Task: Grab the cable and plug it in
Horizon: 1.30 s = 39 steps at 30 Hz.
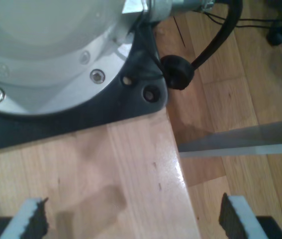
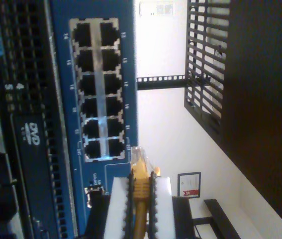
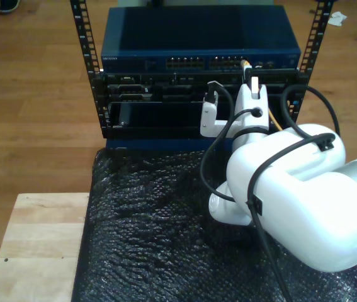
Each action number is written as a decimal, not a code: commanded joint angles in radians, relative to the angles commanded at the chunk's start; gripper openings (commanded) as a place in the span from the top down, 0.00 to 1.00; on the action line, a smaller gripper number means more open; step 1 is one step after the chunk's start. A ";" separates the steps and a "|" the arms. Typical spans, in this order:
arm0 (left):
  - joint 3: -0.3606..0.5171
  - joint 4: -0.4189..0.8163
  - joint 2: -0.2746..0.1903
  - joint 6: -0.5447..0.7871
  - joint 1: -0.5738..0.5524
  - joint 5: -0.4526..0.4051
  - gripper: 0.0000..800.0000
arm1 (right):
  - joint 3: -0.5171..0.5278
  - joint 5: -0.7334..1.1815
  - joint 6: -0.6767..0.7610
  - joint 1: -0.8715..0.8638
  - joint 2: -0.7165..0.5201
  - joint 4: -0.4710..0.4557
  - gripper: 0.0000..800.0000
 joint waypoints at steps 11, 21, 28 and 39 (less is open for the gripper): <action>0.002 -0.002 0.000 0.000 0.000 0.000 0.00 | -0.025 -0.005 -0.002 0.002 0.014 0.020 1.00; 0.000 0.000 0.000 0.000 0.000 0.000 0.00 | -0.046 -0.005 -0.002 0.000 0.035 0.020 1.00; 0.002 -0.002 0.000 -0.002 0.000 0.000 0.00 | -0.049 -0.005 -0.002 0.000 0.038 0.020 1.00; 0.002 -0.002 0.000 0.000 0.000 0.000 0.00 | -0.086 0.000 -0.011 -0.002 0.058 0.020 1.00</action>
